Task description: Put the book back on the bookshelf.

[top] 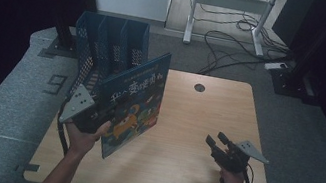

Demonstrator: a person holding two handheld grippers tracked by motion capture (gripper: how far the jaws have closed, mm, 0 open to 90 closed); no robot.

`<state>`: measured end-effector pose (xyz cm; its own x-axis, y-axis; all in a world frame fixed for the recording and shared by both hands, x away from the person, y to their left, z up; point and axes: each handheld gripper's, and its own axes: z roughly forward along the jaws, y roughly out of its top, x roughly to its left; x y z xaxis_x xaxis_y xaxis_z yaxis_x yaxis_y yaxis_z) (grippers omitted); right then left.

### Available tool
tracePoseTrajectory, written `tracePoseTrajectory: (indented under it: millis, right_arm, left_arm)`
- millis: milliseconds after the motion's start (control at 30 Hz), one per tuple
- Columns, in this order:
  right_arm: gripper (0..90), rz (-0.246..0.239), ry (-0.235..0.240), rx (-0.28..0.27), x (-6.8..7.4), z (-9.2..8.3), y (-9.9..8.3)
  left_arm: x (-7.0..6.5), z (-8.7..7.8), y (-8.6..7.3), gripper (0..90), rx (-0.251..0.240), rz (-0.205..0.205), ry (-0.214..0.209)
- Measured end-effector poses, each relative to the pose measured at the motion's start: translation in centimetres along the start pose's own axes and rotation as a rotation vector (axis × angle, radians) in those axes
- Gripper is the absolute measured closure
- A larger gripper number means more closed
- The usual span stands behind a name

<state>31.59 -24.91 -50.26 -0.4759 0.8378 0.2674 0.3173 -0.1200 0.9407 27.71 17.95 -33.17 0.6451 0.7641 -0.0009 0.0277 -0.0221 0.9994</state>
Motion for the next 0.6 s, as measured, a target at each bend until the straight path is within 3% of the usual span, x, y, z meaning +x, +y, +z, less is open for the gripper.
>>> tracePoseTrajectory:
  millis: [600]
  right_arm:
    - [41.5, -0.001, -0.011, 0.030, -0.2, 0.5, -0.6]
  left_arm:
    - [1.2, -0.6, 0.5, 82.2, -0.014, -0.008, 0.042]
